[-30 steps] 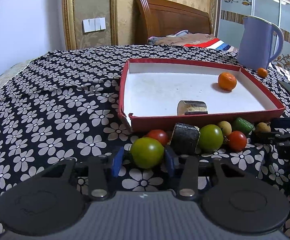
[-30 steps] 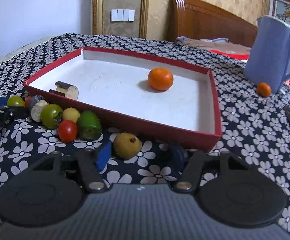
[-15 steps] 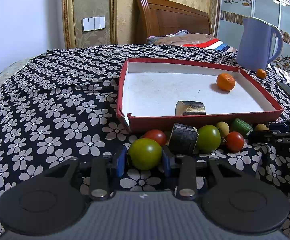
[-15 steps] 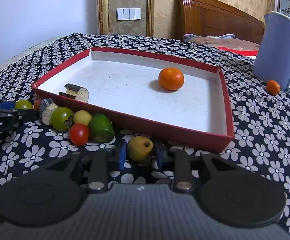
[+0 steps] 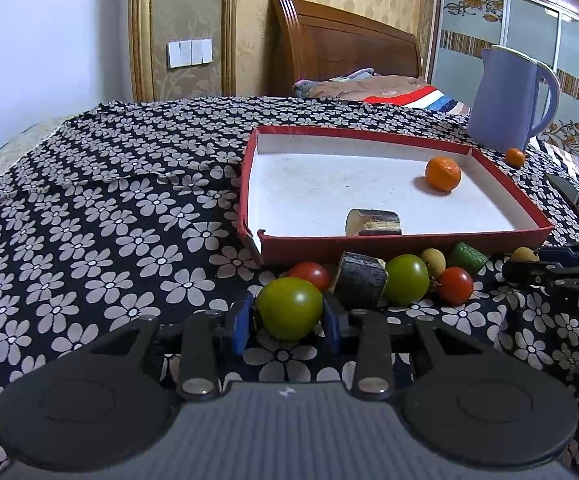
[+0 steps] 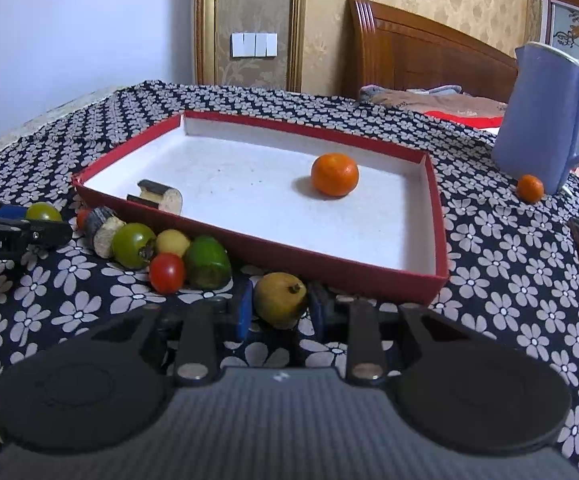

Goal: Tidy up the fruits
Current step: 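Move left tool to the dark green tomato while right tool approaches the brown pear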

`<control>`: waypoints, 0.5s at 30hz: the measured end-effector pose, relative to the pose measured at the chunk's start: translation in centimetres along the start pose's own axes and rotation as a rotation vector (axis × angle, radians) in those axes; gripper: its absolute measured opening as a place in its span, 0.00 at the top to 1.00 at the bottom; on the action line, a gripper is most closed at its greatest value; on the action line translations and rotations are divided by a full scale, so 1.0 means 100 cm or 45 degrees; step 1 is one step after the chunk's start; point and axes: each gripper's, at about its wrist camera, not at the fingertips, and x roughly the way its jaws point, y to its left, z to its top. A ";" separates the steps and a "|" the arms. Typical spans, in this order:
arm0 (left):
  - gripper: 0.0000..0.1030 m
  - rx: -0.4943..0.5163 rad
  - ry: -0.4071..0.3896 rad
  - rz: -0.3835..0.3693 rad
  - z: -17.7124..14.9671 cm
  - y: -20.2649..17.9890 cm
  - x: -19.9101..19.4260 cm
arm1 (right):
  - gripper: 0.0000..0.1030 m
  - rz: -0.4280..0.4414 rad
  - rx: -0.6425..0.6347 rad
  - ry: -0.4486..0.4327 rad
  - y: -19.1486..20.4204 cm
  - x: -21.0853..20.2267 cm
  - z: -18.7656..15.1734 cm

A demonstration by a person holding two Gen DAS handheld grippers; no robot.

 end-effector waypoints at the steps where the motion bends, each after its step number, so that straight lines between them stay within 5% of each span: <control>1: 0.66 0.001 -0.003 -0.002 0.000 -0.001 -0.002 | 0.73 0.003 0.008 -0.003 0.000 -0.001 0.000; 15: 0.66 0.056 -0.031 -0.030 0.009 -0.033 -0.011 | 0.73 0.019 0.059 -0.049 -0.001 -0.017 -0.003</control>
